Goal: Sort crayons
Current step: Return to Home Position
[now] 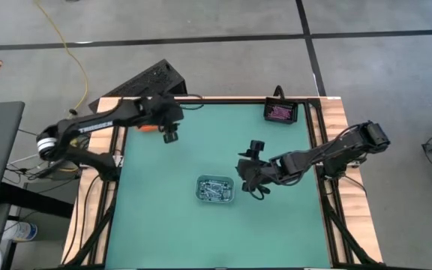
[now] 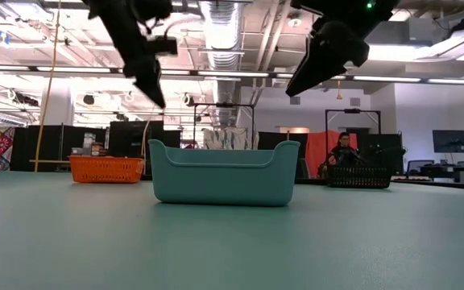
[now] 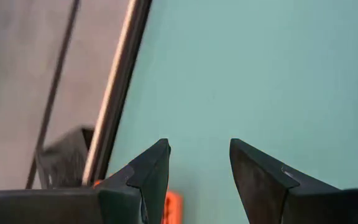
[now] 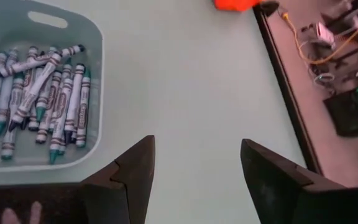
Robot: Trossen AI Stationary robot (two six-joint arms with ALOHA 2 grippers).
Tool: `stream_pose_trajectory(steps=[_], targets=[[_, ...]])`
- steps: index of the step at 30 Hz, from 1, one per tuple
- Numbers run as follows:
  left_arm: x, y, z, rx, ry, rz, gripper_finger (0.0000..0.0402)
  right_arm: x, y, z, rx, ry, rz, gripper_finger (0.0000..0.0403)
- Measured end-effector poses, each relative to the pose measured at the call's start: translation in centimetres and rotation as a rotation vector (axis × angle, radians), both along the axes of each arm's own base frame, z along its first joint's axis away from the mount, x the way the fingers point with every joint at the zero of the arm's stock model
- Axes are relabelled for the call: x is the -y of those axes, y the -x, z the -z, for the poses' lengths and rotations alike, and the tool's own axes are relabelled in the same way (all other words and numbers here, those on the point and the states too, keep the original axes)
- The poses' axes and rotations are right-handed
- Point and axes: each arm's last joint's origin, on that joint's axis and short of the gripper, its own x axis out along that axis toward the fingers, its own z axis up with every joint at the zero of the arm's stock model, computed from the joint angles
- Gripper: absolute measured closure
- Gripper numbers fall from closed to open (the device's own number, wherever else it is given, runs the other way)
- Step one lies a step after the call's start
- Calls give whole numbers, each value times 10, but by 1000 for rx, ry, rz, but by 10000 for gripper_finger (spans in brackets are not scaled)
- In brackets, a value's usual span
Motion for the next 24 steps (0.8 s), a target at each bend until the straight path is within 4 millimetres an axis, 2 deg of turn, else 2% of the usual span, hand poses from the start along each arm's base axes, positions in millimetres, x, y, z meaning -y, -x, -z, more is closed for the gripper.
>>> stream_pose_trajectory(steps=[5, 9, 18, 24], targets=[[30, 4, -24, 131, -20, 123, 244, 5, 3, -12, 23, 35, -34, 170], [50, 7, -35, 205, 16, 208, 244, 13, 10, -30, 68, 48, -48, 173], [83, 5, -41, 235, 29, 345, 244, 35, 35, -67, 150, 15, -125, 179], [98, 1, -43, 257, 18, 422, 244, 50, 50, -79, 160, -15, -133, 179]])
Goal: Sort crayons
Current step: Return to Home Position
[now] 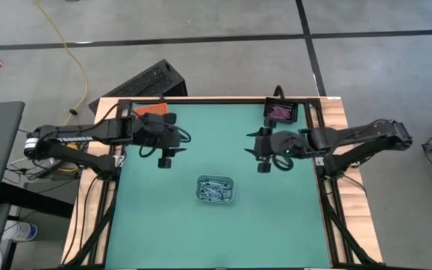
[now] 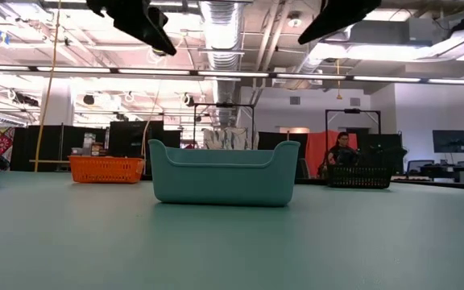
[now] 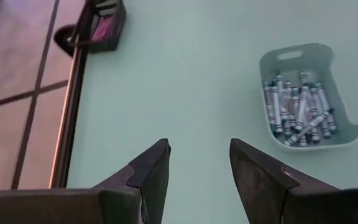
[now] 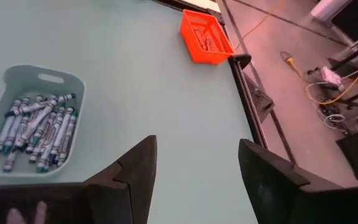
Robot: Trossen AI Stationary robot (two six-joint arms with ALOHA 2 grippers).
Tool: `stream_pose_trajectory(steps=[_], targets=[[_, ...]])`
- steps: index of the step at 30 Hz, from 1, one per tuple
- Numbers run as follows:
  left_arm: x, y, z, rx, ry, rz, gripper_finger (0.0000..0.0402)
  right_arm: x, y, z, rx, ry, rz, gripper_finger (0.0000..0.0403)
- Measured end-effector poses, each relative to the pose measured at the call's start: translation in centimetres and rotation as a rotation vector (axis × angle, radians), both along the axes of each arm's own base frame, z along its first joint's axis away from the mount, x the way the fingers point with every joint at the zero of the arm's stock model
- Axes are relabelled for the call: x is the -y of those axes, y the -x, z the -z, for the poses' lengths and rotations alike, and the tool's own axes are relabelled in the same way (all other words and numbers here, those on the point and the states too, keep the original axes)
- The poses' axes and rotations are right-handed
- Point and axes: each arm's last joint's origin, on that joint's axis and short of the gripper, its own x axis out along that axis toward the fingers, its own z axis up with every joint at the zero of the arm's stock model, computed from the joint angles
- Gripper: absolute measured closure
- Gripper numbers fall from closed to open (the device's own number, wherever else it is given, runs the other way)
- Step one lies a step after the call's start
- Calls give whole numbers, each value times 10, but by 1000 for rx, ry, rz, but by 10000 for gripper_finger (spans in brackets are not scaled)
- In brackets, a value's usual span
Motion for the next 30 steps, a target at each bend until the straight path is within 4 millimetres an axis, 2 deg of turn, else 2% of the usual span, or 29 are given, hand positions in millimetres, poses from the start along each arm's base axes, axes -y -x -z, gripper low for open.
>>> stream_pose_trajectory(steps=[4, 9, 12, 19, 24, 30], targets=[[6, 1, 2, 50, -13, 29, 244, 8, 8, -4, -2, -32, -5, 179], [9, 16, 19, 164, -11, 26, 244, 14, 16, -6, 46, -67, -29, 179], [10, 31, 28, 252, 18, 18, 244, 19, 27, 7, 88, -52, -28, 179], [15, 66, 45, 493, 75, 40, 244, 35, 57, 44, 319, -78, 11, 179], [17, 86, 56, 630, 77, 68, 244, 39, 74, 56, 503, -111, -64, 179], [18, 100, 70, 699, 67, 73, 244, 47, 89, 65, 566, -124, -48, 179]])
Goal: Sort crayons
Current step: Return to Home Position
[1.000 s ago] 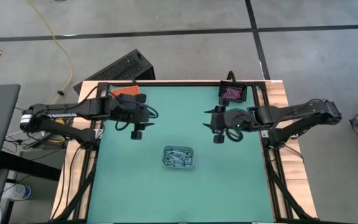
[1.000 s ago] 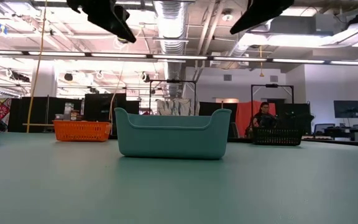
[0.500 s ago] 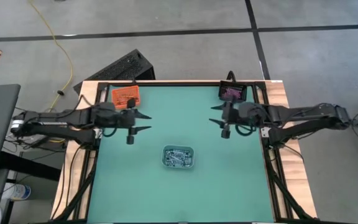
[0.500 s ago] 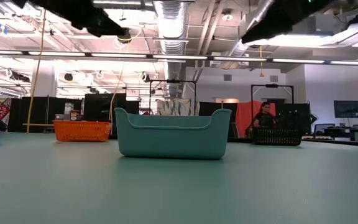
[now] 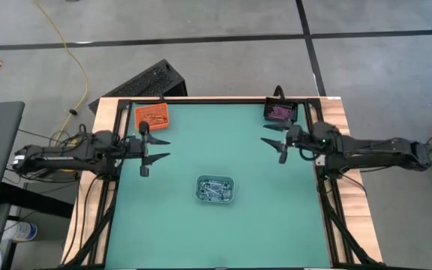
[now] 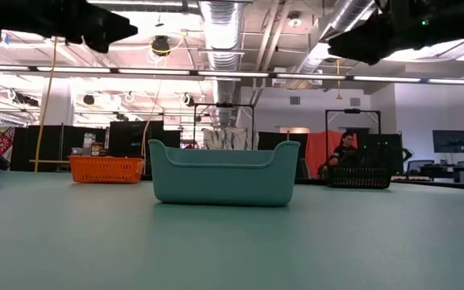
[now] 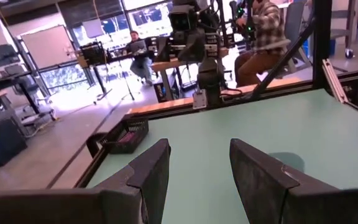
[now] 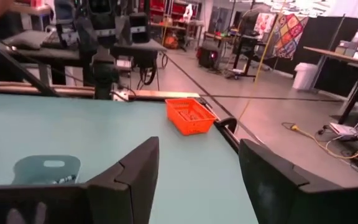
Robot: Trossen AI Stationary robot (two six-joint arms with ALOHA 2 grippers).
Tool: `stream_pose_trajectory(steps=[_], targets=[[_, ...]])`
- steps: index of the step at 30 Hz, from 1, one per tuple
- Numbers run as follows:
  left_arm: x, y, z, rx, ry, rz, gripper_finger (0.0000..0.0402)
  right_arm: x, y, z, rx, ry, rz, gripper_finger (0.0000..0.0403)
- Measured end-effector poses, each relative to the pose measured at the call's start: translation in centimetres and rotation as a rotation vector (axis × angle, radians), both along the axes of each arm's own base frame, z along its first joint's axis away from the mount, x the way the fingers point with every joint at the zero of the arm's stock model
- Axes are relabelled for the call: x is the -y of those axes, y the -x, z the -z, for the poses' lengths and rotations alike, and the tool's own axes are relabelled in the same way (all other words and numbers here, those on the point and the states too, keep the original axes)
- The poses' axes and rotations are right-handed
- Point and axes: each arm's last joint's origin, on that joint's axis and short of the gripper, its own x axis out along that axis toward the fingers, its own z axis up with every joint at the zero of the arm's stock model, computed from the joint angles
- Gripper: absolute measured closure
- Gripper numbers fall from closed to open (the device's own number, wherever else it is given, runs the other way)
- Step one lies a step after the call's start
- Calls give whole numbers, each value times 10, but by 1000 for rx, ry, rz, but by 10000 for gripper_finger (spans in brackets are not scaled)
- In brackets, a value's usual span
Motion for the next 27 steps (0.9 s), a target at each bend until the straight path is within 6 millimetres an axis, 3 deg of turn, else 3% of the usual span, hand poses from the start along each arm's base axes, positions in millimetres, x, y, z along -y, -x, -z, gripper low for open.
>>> stream_pose_trajectory(steps=[12, 19, 27], targets=[[-1, 2, 15, -29, -7, -28, 244, 16, 20, 17, 54, -24, 47, 179], [-1, 2, 16, -19, 5, -42, 244, 16, 34, 50, 134, -68, 76, 191], [-2, 9, 73, 91, 74, -75, 244, 8, 42, 84, 151, -92, 127, 222]])
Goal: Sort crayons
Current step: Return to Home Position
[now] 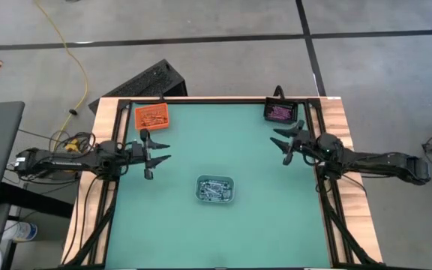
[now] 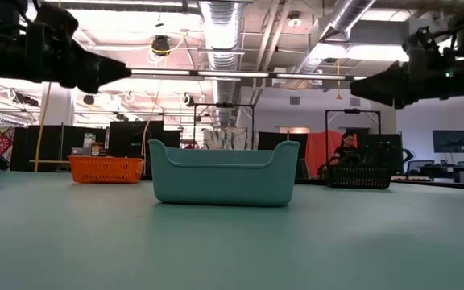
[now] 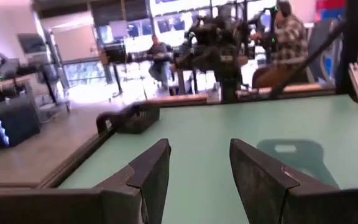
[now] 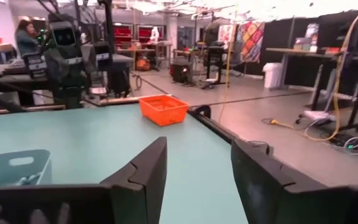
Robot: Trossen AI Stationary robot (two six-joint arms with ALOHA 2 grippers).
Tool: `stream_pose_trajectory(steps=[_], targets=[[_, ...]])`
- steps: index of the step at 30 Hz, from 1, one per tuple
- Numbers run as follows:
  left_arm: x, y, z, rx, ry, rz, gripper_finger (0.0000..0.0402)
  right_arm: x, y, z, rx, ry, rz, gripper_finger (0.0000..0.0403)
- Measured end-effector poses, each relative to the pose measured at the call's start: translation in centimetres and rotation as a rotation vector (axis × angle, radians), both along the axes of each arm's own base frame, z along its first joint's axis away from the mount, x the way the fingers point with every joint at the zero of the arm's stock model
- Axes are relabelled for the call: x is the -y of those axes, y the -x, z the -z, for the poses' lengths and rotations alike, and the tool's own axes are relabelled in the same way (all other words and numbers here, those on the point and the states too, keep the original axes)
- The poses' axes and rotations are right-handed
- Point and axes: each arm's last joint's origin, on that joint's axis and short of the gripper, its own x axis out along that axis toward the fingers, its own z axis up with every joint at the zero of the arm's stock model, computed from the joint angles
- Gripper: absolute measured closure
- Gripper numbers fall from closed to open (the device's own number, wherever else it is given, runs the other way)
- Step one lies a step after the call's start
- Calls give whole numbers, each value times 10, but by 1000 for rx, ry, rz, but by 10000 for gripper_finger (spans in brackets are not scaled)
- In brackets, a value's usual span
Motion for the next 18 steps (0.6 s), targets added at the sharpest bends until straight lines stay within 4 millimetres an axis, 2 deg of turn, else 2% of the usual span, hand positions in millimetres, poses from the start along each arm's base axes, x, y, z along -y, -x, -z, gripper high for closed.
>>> stream_pose_trajectory(steps=[5, 10, 18], targets=[[-1, 1, 7, -61, 29, -27, 244, -8, -2, -1, -17, 64, -15, 229], [-1, 4, 5, -46, 20, -31, 244, -14, -3, 2, -73, 119, 54, 229], [0, 10, 8, -70, 11, -32, 244, -21, -2, 4, -127, 181, -3, 229]])
